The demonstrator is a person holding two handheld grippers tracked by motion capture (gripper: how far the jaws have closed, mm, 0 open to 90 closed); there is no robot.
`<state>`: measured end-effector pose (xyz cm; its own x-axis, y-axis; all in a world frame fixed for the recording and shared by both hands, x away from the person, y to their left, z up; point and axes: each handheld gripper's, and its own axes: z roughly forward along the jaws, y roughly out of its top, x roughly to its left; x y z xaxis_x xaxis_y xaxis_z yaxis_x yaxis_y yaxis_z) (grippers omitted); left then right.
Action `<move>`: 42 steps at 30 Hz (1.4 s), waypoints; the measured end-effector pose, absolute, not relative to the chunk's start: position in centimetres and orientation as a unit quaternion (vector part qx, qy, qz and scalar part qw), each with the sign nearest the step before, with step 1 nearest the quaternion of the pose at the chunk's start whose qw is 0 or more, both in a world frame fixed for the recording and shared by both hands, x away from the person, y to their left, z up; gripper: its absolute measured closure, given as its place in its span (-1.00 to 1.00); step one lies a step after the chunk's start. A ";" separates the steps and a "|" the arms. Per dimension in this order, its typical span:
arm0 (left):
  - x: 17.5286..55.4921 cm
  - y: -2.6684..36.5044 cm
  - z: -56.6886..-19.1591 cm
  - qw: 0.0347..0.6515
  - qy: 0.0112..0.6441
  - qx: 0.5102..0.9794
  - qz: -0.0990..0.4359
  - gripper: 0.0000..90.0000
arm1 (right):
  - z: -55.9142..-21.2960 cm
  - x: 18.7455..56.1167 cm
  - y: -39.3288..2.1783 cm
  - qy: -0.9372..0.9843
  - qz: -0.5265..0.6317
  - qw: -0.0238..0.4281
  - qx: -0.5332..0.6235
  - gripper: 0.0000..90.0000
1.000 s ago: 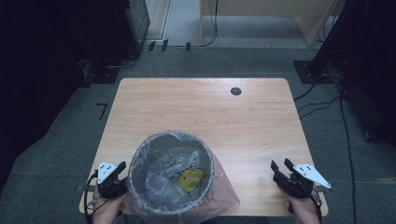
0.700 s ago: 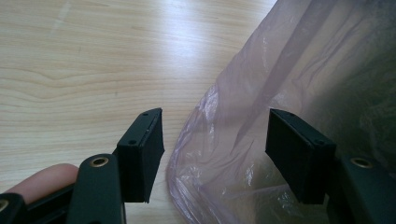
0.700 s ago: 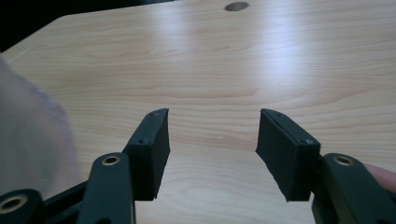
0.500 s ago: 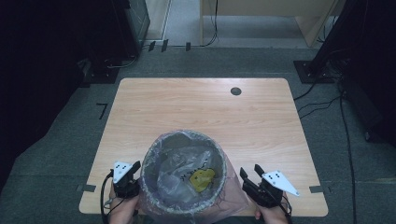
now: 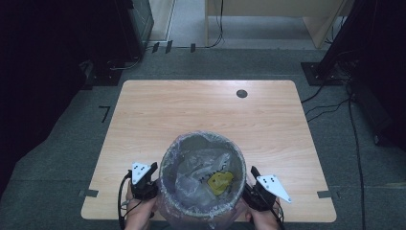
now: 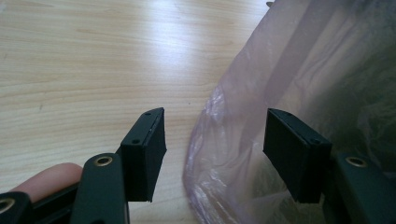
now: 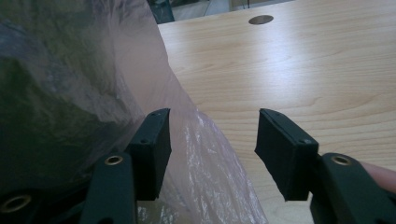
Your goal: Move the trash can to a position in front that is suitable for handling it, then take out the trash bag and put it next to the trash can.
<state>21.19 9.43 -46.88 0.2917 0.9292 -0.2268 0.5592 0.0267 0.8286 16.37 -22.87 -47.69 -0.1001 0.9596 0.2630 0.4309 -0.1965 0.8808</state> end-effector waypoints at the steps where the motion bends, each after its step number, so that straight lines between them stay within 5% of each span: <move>1: 21.4 9.1 -46.9 0.451 0.555 0.669 0.203 -0.14 | -47.8 16.7 -23.2 0.569 0.480 0.276 0.608 0.00; 13: 23.7 6.7 -47.1 0.459 0.543 0.682 0.170 -0.07 | -47.9 20.3 -25.7 0.552 0.492 0.315 0.595 0.17; 16: 24.1 7.1 -47.4 0.456 0.544 0.684 0.169 -0.24 | -47.9 21.4 -26.3 0.557 0.495 0.301 0.595 -0.07; 28: 24.0 16.2 -50.2 0.402 0.565 0.693 0.198 -0.39 | -51.4 21.2 -33.0 0.648 0.377 0.264 0.607 -0.24; 42: 24.1 15.8 -51.6 0.355 0.541 0.733 0.211 -0.44 | -52.3 21.1 -32.7 0.675 0.328 0.256 0.609 -0.32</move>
<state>24.14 15.76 -51.61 0.3247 0.9429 -0.0746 0.6435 -0.1624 0.7480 21.09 -32.69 -52.30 -0.1262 0.9905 0.0549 0.6542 0.0415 0.7552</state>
